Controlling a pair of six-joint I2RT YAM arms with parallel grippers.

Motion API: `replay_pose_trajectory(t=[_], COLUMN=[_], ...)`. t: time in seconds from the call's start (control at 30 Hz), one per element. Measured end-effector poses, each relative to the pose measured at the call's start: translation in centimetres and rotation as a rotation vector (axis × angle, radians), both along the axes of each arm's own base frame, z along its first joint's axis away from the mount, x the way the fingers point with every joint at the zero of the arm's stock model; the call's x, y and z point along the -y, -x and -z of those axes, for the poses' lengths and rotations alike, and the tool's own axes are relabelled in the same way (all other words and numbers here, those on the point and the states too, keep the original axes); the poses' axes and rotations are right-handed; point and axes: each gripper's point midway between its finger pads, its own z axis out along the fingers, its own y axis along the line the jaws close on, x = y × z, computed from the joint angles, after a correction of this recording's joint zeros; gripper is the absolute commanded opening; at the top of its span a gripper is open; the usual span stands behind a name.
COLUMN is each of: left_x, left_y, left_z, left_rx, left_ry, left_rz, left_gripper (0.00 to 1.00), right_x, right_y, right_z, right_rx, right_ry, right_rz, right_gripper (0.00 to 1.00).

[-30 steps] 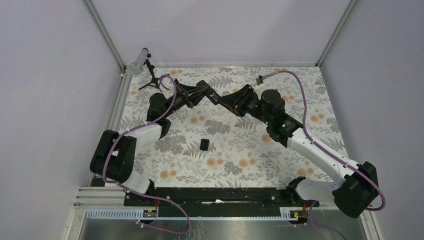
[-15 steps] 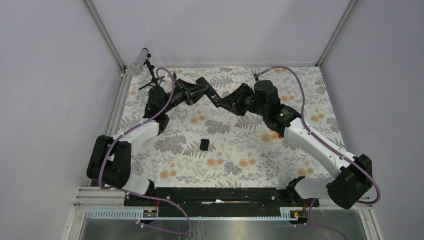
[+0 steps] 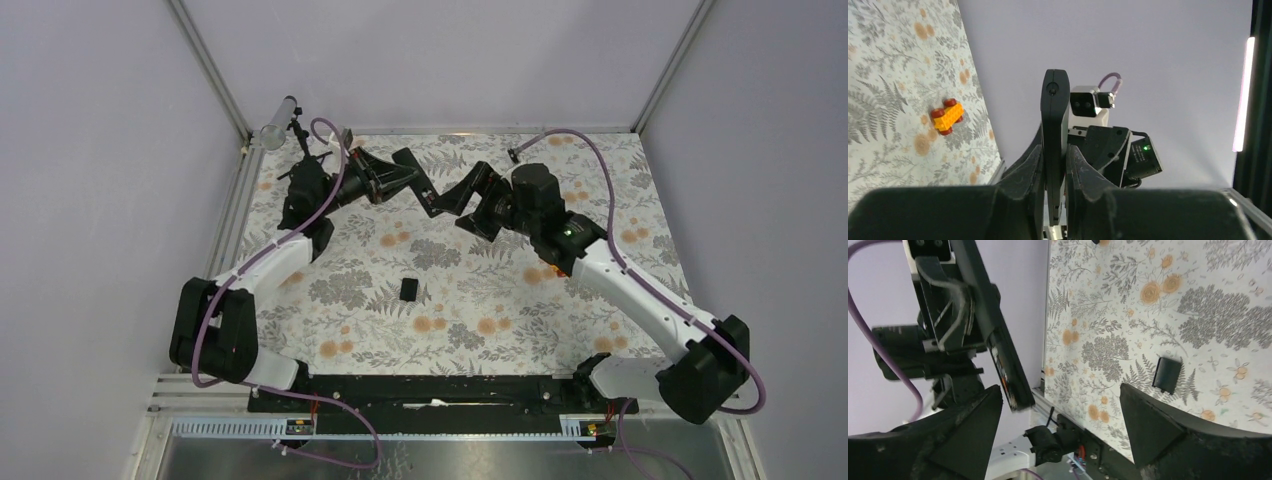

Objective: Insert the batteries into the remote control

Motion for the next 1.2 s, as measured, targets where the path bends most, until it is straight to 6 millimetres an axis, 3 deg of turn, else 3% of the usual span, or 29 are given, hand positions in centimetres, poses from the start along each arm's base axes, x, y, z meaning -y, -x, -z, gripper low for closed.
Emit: replay_pose_trajectory(t=[0.17, 0.27, 0.37, 0.5, 0.6, 0.67, 0.73, 0.87, 1.07, 1.2], left_x=[-2.0, -3.8, -5.9, -8.6, -11.0, -12.4, -14.0, -15.8, -16.9, -16.9], left_y=[-0.5, -0.7, -0.7, 0.3, 1.4, 2.0, 2.7, 3.7, 4.3, 4.4], left_z=[-0.2, 1.3, 4.1, 7.1, 8.0, 7.8, 7.3, 6.4, 7.6, 7.8], left_rx=[0.11, 0.14, 0.135, 0.109, 0.102, 0.107, 0.119, 0.144, 0.113, 0.112], left_ry=[-0.127, -0.245, -0.408, -0.622, -0.762, -0.828, -0.886, -0.945, -1.013, -1.02], left_rz=[-0.041, -0.086, -0.144, -0.209, -0.284, -0.342, -0.407, -0.489, -0.493, -0.489], left_gripper=[0.0, 0.0, 0.0, 0.0, 0.0, 0.0, 0.0, 0.0, 0.0, 0.0], right_x=[1.5, 2.3, 2.4, -0.4, -2.3, -3.3, -4.2, -5.3, -5.9, -8.3], right_y=[0.9, 0.8, 0.6, 2.4, 4.4, 5.6, 6.4, 6.4, 5.0, 3.7], right_z=[-1.6, -0.5, 3.3, 11.5, 16.8, 19.1, 20.6, 22.5, 22.6, 21.1], right_rx=[0.147, 0.181, 0.151, 0.017, -0.071, -0.106, -0.127, -0.136, -0.014, 0.147], right_ry=[0.06, 0.147, 0.286, 0.505, 0.652, 0.716, 0.757, 0.815, 0.897, 0.929], right_rz=[-0.027, -0.028, -0.029, -0.134, -0.212, -0.245, -0.268, -0.289, -0.394, -0.588], right_gripper=[0.94, 0.94, 0.94, 0.95, 0.95, 0.93, 0.84, 0.62, 0.53, 0.47])
